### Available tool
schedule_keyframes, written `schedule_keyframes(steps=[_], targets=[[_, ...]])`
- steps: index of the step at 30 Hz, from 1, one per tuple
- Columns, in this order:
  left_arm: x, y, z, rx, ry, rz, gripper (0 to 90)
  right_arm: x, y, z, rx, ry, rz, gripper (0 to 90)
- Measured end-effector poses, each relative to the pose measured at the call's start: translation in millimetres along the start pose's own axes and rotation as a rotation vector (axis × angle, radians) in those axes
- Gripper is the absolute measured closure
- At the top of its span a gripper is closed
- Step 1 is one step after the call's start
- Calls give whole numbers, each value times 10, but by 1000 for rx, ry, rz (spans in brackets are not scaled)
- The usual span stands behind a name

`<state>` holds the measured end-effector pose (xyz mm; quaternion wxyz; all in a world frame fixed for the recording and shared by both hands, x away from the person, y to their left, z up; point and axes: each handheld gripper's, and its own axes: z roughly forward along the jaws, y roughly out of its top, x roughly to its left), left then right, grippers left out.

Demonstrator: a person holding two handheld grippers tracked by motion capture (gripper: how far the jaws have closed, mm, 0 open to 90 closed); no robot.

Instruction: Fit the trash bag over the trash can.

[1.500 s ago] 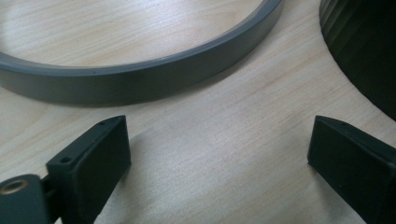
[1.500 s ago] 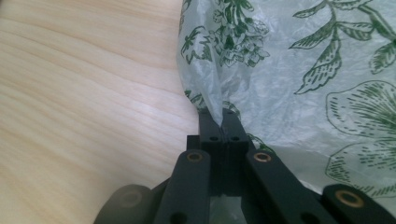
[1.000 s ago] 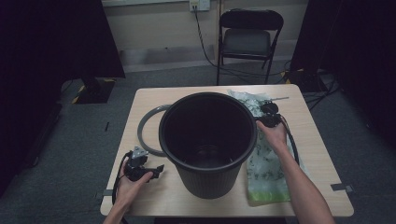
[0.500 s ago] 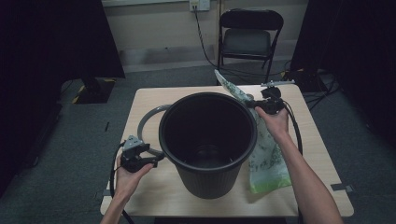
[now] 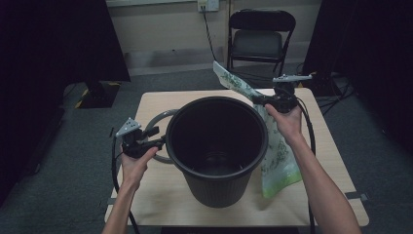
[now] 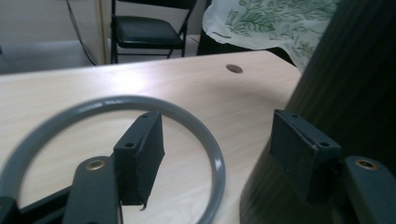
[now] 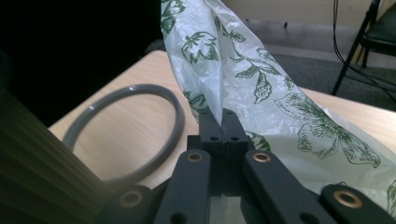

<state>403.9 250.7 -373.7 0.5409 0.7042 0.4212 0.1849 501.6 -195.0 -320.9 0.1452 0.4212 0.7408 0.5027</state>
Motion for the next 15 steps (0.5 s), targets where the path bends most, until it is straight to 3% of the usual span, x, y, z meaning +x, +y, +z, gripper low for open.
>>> schedule_keyframes(steps=[3,8,12,15], targets=[[-20,110,-14,-28,5,21,347,39,68,-80,-39,30,-4,900],[-5,293,-26,-79,2,10,342,103,176,-189,-72,51,-15,900],[-9,480,-64,-128,-22,-14,341,188,245,-273,-93,77,-37,900],[-81,578,-58,-140,-42,7,339,259,291,-331,-107,103,-51,900]])
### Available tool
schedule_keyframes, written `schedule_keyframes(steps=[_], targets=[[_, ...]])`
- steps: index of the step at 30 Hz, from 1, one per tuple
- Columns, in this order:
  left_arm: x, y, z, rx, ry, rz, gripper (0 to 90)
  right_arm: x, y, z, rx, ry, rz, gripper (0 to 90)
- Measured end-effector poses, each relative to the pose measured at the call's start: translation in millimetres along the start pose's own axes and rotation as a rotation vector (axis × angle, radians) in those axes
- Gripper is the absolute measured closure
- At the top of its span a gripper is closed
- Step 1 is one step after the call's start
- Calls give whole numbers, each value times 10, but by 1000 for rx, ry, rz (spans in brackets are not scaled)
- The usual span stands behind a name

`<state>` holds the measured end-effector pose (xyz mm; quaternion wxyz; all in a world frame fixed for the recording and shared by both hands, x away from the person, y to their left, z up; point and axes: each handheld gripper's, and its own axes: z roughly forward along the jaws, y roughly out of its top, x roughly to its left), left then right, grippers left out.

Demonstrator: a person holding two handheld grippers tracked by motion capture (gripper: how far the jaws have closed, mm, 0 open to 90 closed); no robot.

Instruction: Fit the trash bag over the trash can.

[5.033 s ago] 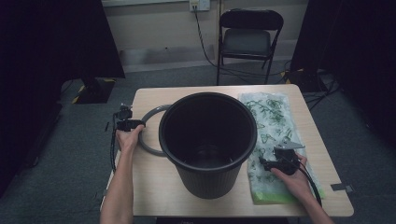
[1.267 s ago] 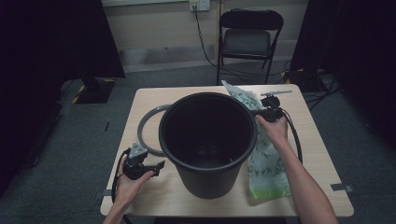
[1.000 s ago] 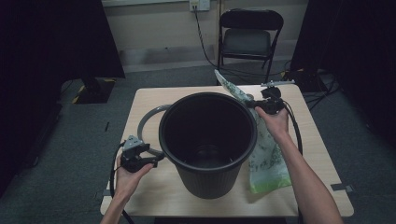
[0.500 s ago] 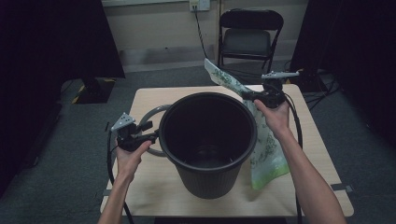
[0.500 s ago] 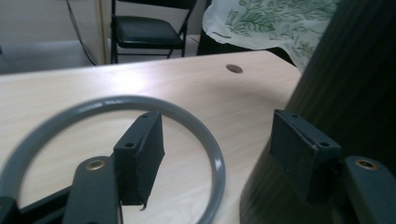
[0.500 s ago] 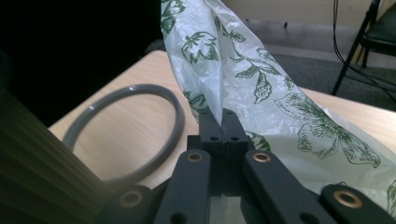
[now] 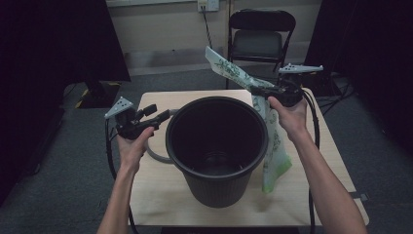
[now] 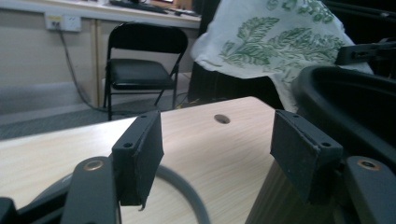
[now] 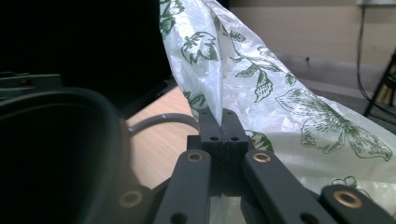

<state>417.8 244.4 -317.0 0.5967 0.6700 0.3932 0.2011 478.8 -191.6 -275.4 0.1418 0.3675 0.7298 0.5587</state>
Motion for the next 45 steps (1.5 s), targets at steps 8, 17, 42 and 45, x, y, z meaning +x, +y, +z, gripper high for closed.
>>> schedule_keyframes(steps=[8,17,42,45], targets=[[-141,231,147,-11,-30,41,317,210,36,-143,-25,54,-41,900],[-238,472,160,-65,-63,75,254,426,30,-281,-44,122,-74,900],[-596,797,394,-77,-358,237,813,588,16,-220,-52,169,-126,878],[-625,775,388,-75,-381,228,898,558,-8,-232,-59,162,-113,818]])
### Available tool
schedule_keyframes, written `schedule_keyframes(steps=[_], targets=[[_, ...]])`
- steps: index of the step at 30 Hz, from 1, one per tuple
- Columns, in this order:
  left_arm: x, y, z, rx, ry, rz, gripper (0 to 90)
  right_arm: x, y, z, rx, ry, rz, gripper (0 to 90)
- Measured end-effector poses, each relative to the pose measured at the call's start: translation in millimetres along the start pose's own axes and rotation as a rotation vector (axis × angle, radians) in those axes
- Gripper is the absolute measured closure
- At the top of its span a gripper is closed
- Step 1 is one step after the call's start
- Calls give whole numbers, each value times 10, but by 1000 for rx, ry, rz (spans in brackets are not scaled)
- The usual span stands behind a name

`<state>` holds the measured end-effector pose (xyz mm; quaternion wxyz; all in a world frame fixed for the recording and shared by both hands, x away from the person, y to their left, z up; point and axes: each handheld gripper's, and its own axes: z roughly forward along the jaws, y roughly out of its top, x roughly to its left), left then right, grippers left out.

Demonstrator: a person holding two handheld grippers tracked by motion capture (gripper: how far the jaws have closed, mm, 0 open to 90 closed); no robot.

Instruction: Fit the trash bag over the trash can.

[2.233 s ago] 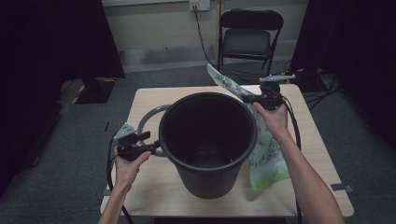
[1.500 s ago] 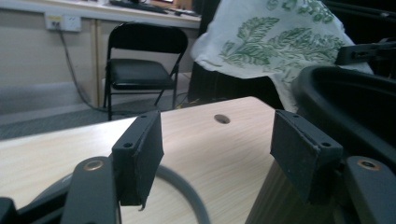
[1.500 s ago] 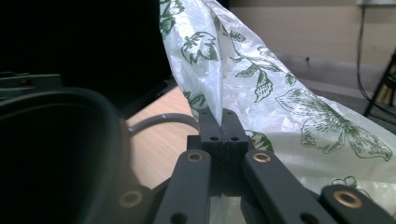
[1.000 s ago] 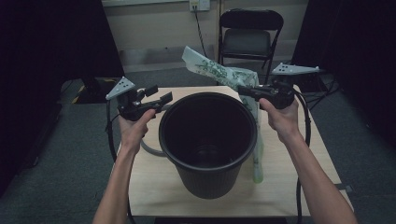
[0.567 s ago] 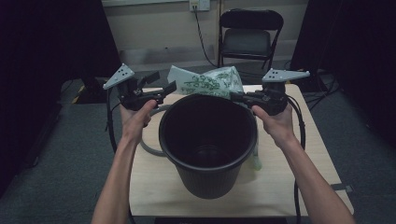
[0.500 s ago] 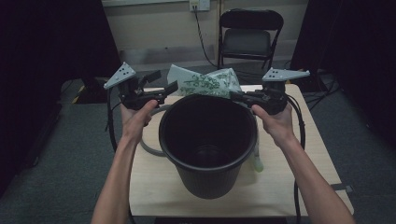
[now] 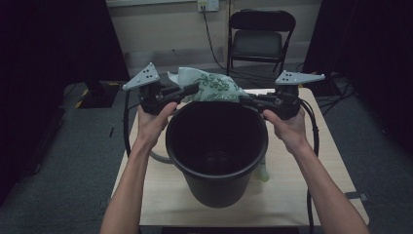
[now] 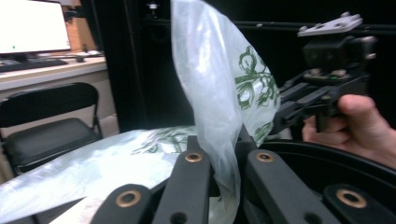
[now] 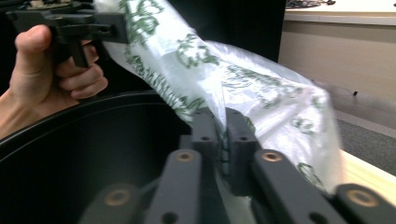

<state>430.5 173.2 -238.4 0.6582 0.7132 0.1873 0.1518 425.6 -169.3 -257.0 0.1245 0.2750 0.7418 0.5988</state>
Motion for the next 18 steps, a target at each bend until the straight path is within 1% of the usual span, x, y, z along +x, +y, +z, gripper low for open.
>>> schedule_keyframes(steps=[2,3,5,6,7,11,13,14,16,17,18], targets=[[-33,-4,-5,2,1,3,900,-8,-13,-16,0,-1,-1,787],[-44,-4,-7,1,2,7,900,-6,-18,-23,-2,-11,-7,714],[-71,-3,-12,-6,8,0,900,2,-7,-37,-4,-33,-1,598],[-71,-3,-12,-6,8,0,900,7,3,-44,-7,-34,-3,568],[-87,-2,-9,1,17,-2,900,27,27,-54,-12,-45,-12,511],[-105,7,13,17,36,0,900,123,131,-62,-30,-34,-48,441],[-112,28,16,22,39,4,900,168,178,-36,-33,-17,-64,412],[-112,28,16,22,39,4,900,185,193,-21,-36,-17,-69,405],[-127,85,12,19,12,6,900,213,233,39,-35,-1,-77,405],[-134,97,12,15,8,9,900,224,252,87,-28,-7,-81,426],[-148,112,10,13,6,13,900,223,260,116,-21,-4,-82,507]])
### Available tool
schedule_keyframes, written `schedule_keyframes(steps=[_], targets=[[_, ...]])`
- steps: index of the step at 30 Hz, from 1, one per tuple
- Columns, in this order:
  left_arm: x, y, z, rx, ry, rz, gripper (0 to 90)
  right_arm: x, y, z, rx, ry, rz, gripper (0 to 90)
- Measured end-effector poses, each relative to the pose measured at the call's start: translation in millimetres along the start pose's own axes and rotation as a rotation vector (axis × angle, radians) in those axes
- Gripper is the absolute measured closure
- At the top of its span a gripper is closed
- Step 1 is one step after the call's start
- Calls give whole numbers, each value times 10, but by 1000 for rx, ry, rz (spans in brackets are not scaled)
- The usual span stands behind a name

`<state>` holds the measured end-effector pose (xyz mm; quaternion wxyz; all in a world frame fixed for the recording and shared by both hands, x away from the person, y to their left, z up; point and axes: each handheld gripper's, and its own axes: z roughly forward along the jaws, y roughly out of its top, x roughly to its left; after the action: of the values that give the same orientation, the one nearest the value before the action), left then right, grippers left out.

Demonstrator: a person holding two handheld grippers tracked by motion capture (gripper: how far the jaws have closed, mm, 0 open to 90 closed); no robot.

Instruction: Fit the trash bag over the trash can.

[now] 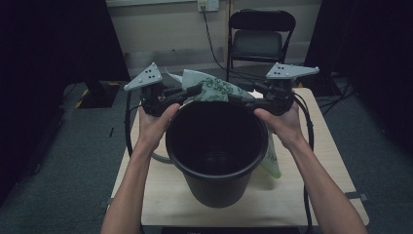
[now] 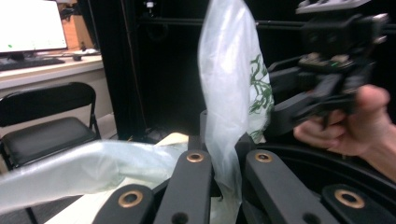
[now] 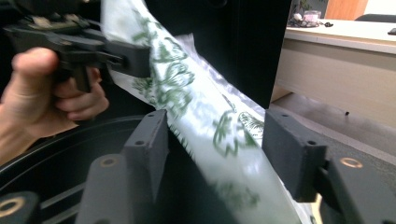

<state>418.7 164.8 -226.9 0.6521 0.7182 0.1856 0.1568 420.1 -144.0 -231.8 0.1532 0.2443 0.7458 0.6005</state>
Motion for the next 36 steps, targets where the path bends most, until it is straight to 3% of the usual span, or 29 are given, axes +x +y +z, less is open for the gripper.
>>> schedule_keyframes(steps=[2,3,4,5,9,10,12,15,16,17,19,24,25,26,27,29,31,33,36], targets=[[-18,13,-10,-1,-5,3,900,-17,-7,53,1,28,5,786],[-38,19,-36,0,-10,5,900,-26,-15,58,2,40,11,859],[-38,19,-36,0,-10,5,896,-26,-15,58,2,40,11,859],[-46,10,-68,0,-16,9,861,-47,-55,35,-15,79,27,900],[-19,-7,-154,-37,-4,-15,665,-58,-81,-27,-13,92,33,900],[30,-13,-243,-76,8,-33,619,-64,-117,-109,-14,96,34,900],[48,-13,-273,-84,12,-36,607,-72,-145,-168,-25,111,40,900],[193,-22,-357,-95,83,-43,516,-62,-210,-274,-42,135,33,900],[193,-22,-357,-95,83,-43,476,-62,-210,-274,-42,135,33,900],[326,-62,-381,-112,79,-85,474,-46,-265,-323,-51,145,32,900],[410,-111,-366,-114,88,-120,469,-46,-323,-346,-55,147,38,900],[461,-216,-220,-65,78,-135,390,-73,-396,-305,-21,152,41,900],[481,-292,-114,-21,36,-157,377,-80,-402,-268,-3,158,31,890],[481,-292,-114,-21,36,-157,369,-79,-401,-262,1,159,27,886],[501,-368,-34,48,66,-141,369,-73,-399,-247,10,158,21,873],[529,-444,-5,90,71,-142,374,-64,-396,-236,21,156,16,858],[559,-496,-30,99,91,-152,376,-56,-395,-247,25,150,8,819],[604,-544,-64,106,69,-176,379,-57,-392,-260,29,144,7,779],[608,-571,-71,116,58,-182,402,-61,-388,-272,38,126,4,692]])
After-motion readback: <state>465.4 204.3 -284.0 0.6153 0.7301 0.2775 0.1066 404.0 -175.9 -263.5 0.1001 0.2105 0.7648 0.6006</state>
